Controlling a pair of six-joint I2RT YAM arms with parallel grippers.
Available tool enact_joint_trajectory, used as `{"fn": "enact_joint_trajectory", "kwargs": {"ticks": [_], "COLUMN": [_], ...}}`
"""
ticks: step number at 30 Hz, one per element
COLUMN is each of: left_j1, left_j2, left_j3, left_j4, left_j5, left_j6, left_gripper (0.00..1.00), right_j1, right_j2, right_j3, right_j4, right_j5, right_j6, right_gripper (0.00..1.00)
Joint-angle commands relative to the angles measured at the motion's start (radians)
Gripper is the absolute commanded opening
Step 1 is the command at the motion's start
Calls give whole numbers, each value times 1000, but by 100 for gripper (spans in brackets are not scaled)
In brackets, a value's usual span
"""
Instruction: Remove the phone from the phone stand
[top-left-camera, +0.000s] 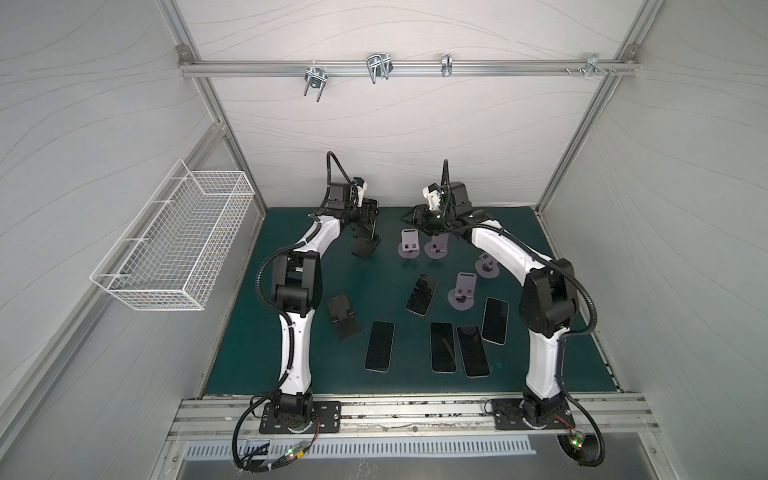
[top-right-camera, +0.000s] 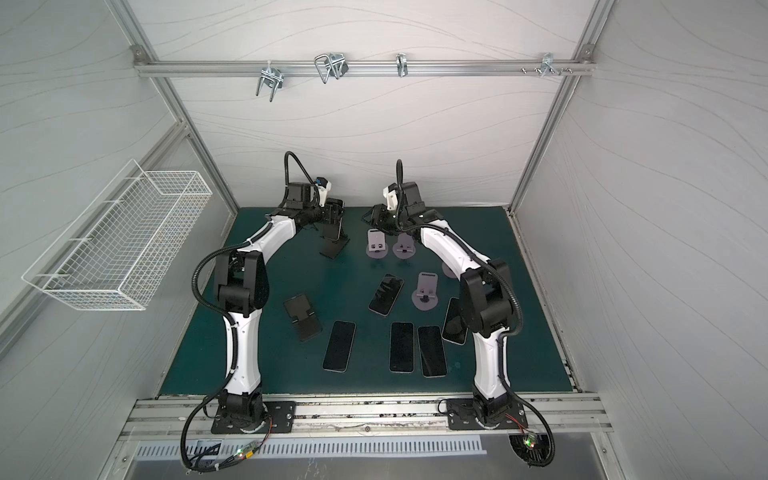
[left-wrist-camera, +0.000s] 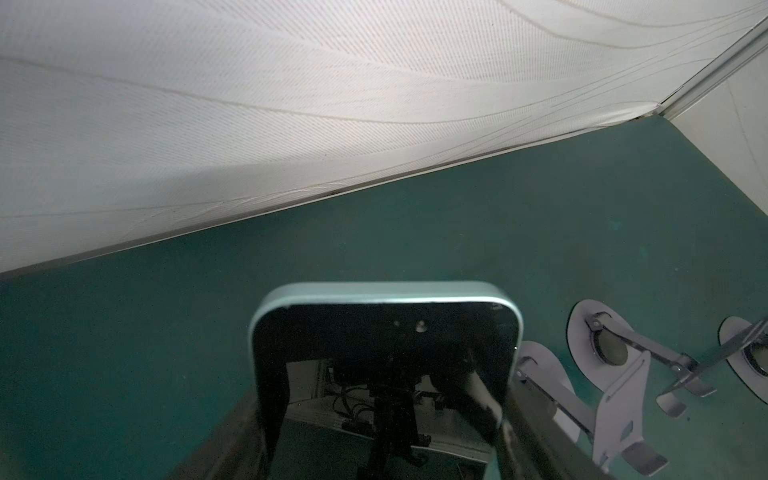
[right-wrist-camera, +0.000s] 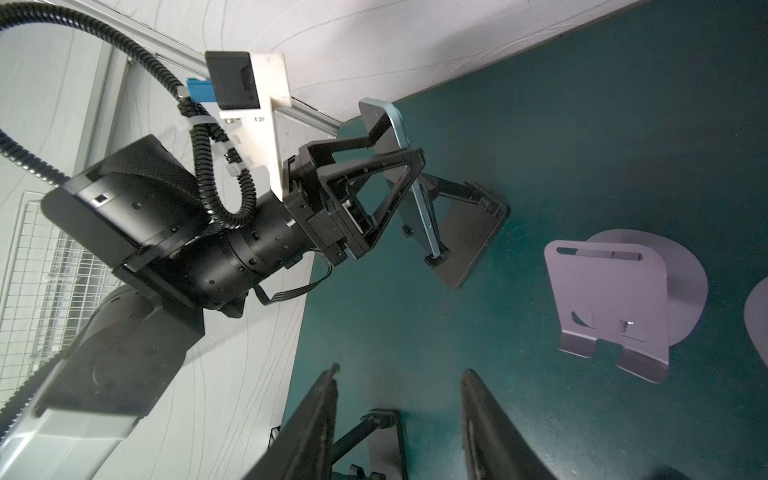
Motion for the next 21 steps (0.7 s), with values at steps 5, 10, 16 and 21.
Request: {"fn": "enact_joint_trajectory", "kwargs": {"ticks": [5,10,16,21], "left_j1": [5,6,4,-2], "left_j2": [-65,-92,-134,-163], "left_j3": [19,15,-1,-13], "left_j4": [21,19,11,3], "left_j5": [-1,-4,-7,-17], "left_j6": [9,7,-5,-9], "left_gripper": [61,59,58,58], "right_j1": [-2,6,20,35], "right_j2": [-66,-84,-103,-117], "right_j3": [-11,-21,-26,-31], "right_j4": [-20,-22,-23,-28], "right_j5": [16,22,30,41], "right_j6": [-20,-28,-36,-39], "right_gripper": [49,49,49,49]}}
